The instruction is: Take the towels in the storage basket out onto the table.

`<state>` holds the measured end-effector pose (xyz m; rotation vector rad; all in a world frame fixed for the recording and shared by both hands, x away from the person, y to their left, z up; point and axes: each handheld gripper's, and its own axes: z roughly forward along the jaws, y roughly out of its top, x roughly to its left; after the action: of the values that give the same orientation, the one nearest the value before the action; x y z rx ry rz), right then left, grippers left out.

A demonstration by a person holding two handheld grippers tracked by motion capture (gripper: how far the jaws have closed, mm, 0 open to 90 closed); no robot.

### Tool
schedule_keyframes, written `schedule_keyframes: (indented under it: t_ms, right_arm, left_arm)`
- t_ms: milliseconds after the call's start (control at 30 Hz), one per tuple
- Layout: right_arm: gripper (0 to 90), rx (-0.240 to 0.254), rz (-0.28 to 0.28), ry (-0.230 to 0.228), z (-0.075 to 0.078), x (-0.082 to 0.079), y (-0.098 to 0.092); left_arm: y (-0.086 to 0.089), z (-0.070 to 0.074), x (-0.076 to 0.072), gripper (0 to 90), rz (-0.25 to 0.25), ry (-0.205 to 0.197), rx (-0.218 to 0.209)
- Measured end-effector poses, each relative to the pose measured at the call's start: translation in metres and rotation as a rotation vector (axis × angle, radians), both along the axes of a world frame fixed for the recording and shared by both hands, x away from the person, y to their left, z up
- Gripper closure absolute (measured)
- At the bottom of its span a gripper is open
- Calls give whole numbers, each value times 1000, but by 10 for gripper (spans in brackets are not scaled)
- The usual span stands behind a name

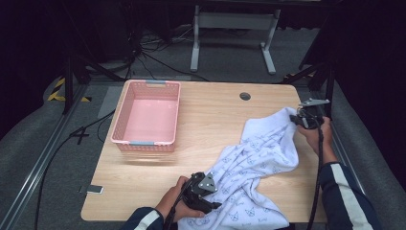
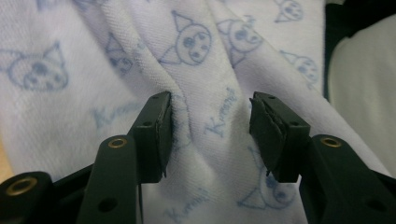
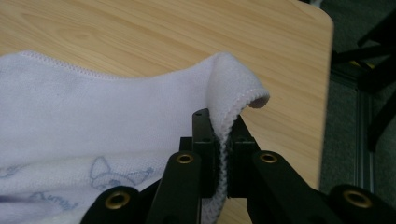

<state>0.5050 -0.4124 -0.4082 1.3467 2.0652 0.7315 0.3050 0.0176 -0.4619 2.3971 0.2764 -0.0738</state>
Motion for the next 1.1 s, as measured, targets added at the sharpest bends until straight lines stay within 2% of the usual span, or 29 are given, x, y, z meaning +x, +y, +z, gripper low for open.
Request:
schedule_keyframes:
  t_ms: [67, 133, 167, 200, 233, 267, 300, 400, 433, 467, 500, 533, 567, 600, 667, 733, 767, 833, 867, 933, 1000, 1033, 1100]
  right_arm:
    - [842, 15, -39, 4, -3, -5, -20]
    - [809, -1, -54, 30, -8, -7, -30]
    - [771, -14, -61, 40, -11, -8, -33]
    - [714, -22, -60, 57, -13, -9, -35]
    - [639, -18, -68, 53, -13, -10, -35]
    - [610, -12, -73, 43, -11, -10, -35]
    - [596, -6, -49, 25, -7, -11, -32]
    - [514, 24, 45, -24, 5, -13, -11]
    - [508, 23, 84, -29, 8, -13, -3]
    - [468, 20, 163, -27, 11, -12, 22]
    - [468, 20, 163, -27, 11, -12, 22]
    - [455, 30, 212, -13, 11, -10, 35]
    - [444, 47, 261, 6, 10, -9, 48]
    - [429, 45, 309, 27, 7, -6, 63]
    - [409, 51, 357, 59, 2, -2, 82]
    - [376, 42, 383, 100, -6, 5, 98]
    - [365, 31, 394, 136, -12, 10, 106]
    - [318, 2, 380, 164, -19, 16, 111]
    - [314, 5, 358, 177, -22, 19, 113]
    - [316, 14, 349, 211, -28, 23, 116]
    - [328, 3, 347, 228, -34, 25, 120]
    - [346, 22, 348, 230, -35, 26, 120]
    - [418, 24, 359, 235, -34, 25, 121]
  left_arm:
    - [-1, 0, -4, 499, -30, 20, -3]
    - [0, 1, -7, 497, -62, 48, 5]
    - [0, 2, -8, 501, -75, 43, 7]
    - [1, 3, -10, 499, -80, 53, -9]
    - [2, 5, -9, 486, -77, 50, -15]
    - [5, 8, -8, 476, -57, 47, -23]
    - [7, 11, -6, 466, -32, 34, -34]
    - [15, 17, 3, 435, 47, 18, -101]
    - [16, 19, 6, 432, 88, 9, -106]
    - [18, 20, 16, 434, 137, 9, -134]
    - [18, 20, 16, 435, 137, 9, -134]
    - [17, 19, 21, 435, 158, 10, -143]
    - [14, 18, 28, 439, 179, 6, -134]
    - [11, 17, 33, 440, 192, 12, -125]
    - [3, 14, 42, 440, 192, 16, -121]
    - [-13, 11, 51, 437, 179, 12, -100]
    - [-18, 11, 54, 431, 181, 11, -94]
    - [-29, 10, 60, 423, 182, 0, -71]
    - [-34, 10, 63, 423, 189, -11, -72]
    - [-42, 7, 70, 412, 192, -14, -50]
    - [-47, 3, 74, 416, 189, 5, -36]
    - [-48, 2, 75, 442, 187, 13, -27]
    - [-48, 0, 77, 488, 179, 13, -35]
